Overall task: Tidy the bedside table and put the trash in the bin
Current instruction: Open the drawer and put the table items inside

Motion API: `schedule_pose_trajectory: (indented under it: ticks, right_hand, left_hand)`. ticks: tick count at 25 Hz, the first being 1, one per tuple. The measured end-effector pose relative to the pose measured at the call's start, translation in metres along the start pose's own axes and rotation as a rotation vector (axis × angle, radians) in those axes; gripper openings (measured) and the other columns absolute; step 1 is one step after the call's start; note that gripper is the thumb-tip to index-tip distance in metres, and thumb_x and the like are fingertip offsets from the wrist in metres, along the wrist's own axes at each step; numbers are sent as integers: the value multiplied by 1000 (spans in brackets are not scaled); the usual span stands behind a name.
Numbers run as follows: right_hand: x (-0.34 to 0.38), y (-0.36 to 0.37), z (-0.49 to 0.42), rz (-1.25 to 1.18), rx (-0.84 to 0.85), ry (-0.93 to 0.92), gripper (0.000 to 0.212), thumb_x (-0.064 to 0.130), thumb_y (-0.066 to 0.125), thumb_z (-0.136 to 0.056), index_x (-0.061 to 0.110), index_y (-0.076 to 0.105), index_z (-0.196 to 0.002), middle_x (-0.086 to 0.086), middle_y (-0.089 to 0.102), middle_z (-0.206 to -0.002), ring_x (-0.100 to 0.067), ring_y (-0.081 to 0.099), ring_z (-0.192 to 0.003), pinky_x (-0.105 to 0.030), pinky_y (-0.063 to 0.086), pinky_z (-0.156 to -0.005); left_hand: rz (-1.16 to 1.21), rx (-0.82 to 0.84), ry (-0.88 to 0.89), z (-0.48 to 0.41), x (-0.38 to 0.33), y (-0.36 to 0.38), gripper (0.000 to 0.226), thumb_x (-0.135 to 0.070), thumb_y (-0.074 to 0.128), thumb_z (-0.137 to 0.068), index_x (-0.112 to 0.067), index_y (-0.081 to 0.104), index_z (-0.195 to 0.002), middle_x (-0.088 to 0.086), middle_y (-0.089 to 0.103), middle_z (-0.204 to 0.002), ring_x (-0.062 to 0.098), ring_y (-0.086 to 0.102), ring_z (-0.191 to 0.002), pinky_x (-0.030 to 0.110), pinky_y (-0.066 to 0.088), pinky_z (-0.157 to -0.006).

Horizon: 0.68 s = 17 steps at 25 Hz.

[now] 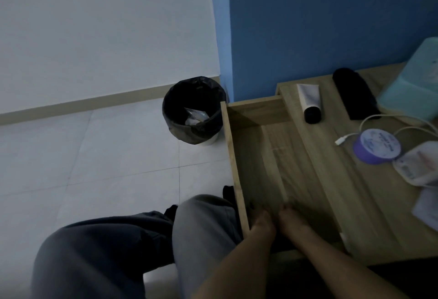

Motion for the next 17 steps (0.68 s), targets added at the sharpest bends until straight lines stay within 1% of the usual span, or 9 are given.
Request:
schedule_pose_trajectory:
  ticks: [1,4,6,8,9,10,12,14,17]
  right_hand:
    - [-1,-4,2,-58,5,18,50,20,42,-95,0,29,-140,-19,42,-142,-28,48,-126,-31,40,-100]
    - [-1,-30,31,-320,-18,136,64,36,53,-88,7,29,-139,-15,38,-143,-30,46,-125,-34,39,-101]
    - [-6,-53,63,-436,-197,106,64,37,59,-83,11,34,-135,-12,40,-138,-29,47,-122,-33,40,-98]
    - [-16,-78,107,-602,-468,19,45,33,61,-80,15,48,-119,-6,52,-123,-21,53,-111,-28,41,-89]
    - [-29,-87,133,-697,-613,6,35,29,63,-79,15,54,-110,-3,57,-111,-16,56,-101,-26,41,-83]
    - [-44,-95,155,-767,-748,24,27,25,65,-78,15,58,-101,-1,60,-98,-11,57,-90,-23,42,-78]
    - [-85,-101,192,-790,-954,174,19,20,69,-76,16,60,-91,1,60,-85,-10,56,-79,-23,45,-69]
    - [-125,-96,211,-749,-1067,362,21,16,71,-74,13,59,-91,-4,61,-93,-20,59,-86,-28,46,-67]
    - [-171,-79,214,-710,-1065,707,38,29,70,-77,12,54,-107,-17,54,-117,-32,52,-106,-41,49,-78]
  left_hand:
    - [43,-37,-53,-2,3,-1,52,-33,23,-103,1,35,-140,17,44,-141,30,47,-124,27,40,-91]
    - [111,-25,-31,7,-1,-4,42,-28,27,-103,1,41,-129,13,49,-128,29,50,-112,31,40,-96]
    - [4,-63,-27,7,4,-5,43,-33,35,-100,-5,39,-133,15,50,-117,28,49,-105,37,40,-98]
    - [-143,33,42,4,-1,-3,41,-33,38,-99,-10,38,-133,14,47,-126,29,47,-112,36,39,-103]
    - [-307,52,143,1,-9,0,38,-29,42,-97,-14,38,-132,12,43,-132,29,45,-118,34,39,-101]
    - [-364,-30,276,0,-19,-5,37,-23,47,-94,-16,40,-129,11,39,-134,28,44,-120,33,41,-99]
    - [-318,-175,568,18,-57,-10,40,-12,57,-84,-19,46,-122,7,40,-129,23,48,-114,35,49,-94]
    - [-109,-320,821,52,-99,-13,39,-7,60,-79,-19,50,-114,2,44,-122,15,50,-107,32,50,-90]
    - [-23,-289,1128,90,-151,16,40,-4,59,-74,-15,52,-113,2,47,-118,14,49,-107,27,44,-93]
Point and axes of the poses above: each hand's wrist, its own z-axis away from the middle knuckle, its own y-axis out of the palm, x = y × z, the point moved 3 cm from there along -z, towards the middle knuckle
